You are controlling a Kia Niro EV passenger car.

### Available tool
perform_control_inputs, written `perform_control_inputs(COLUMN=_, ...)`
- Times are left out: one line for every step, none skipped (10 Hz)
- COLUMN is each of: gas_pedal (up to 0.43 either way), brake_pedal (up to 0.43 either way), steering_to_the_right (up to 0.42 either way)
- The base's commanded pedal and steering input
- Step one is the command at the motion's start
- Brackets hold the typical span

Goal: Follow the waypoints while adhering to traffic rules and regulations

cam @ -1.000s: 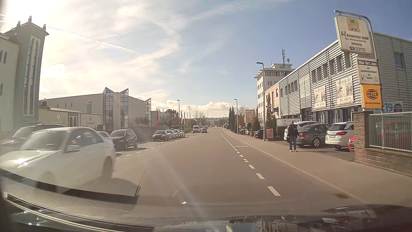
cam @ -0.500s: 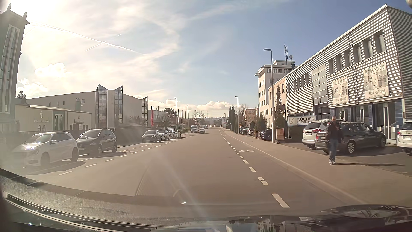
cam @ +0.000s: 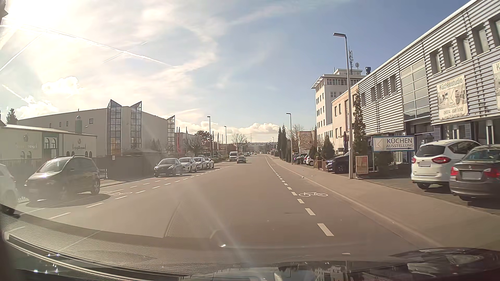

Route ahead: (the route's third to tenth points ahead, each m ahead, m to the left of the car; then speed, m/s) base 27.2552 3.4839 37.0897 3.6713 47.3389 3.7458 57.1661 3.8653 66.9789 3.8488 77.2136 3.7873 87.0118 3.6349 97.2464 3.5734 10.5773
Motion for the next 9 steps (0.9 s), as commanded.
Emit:
perform_control_inputs(gas_pedal=0.311, brake_pedal=0.0, steering_to_the_right=-0.002)
perform_control_inputs(gas_pedal=0.311, brake_pedal=0.0, steering_to_the_right=-0.003)
perform_control_inputs(gas_pedal=0.311, brake_pedal=0.0, steering_to_the_right=-0.003)
perform_control_inputs(gas_pedal=0.311, brake_pedal=0.0, steering_to_the_right=-0.003)
perform_control_inputs(gas_pedal=0.311, brake_pedal=0.0, steering_to_the_right=-0.003)
perform_control_inputs(gas_pedal=0.311, brake_pedal=0.0, steering_to_the_right=-0.003)
perform_control_inputs(gas_pedal=0.311, brake_pedal=0.0, steering_to_the_right=-0.003)
perform_control_inputs(gas_pedal=0.311, brake_pedal=0.0, steering_to_the_right=-0.004)
perform_control_inputs(gas_pedal=0.311, brake_pedal=0.0, steering_to_the_right=-0.004)
